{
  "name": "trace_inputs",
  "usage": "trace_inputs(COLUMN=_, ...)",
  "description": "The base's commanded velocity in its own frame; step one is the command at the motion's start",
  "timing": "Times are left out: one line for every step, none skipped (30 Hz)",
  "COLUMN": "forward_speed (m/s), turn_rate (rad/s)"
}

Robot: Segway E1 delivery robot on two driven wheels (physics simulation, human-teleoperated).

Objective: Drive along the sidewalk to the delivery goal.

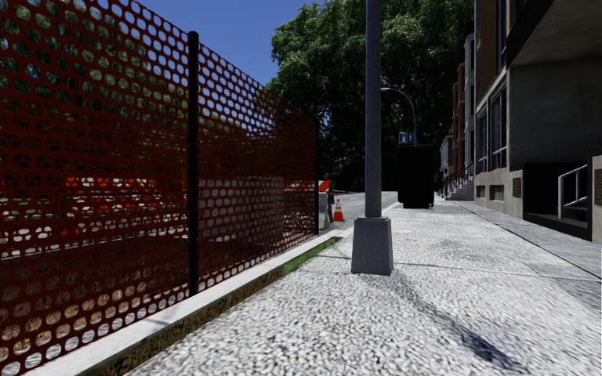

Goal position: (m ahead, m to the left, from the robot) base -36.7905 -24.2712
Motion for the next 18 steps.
trace_inputs(forward_speed=0.00, turn_rate=0.00)
trace_inputs(forward_speed=0.00, turn_rate=0.00)
trace_inputs(forward_speed=0.00, turn_rate=0.00)
trace_inputs(forward_speed=0.00, turn_rate=0.00)
trace_inputs(forward_speed=0.00, turn_rate=0.00)
trace_inputs(forward_speed=0.00, turn_rate=0.00)
trace_inputs(forward_speed=0.00, turn_rate=0.00)
trace_inputs(forward_speed=0.00, turn_rate=0.00)
trace_inputs(forward_speed=0.00, turn_rate=0.00)
trace_inputs(forward_speed=0.00, turn_rate=0.00)
trace_inputs(forward_speed=0.00, turn_rate=0.00)
trace_inputs(forward_speed=0.00, turn_rate=0.00)
trace_inputs(forward_speed=0.00, turn_rate=0.00)
trace_inputs(forward_speed=0.00, turn_rate=0.00)
trace_inputs(forward_speed=0.00, turn_rate=0.00)
trace_inputs(forward_speed=0.00, turn_rate=0.00)
trace_inputs(forward_speed=0.00, turn_rate=0.00)
trace_inputs(forward_speed=0.00, turn_rate=0.00)
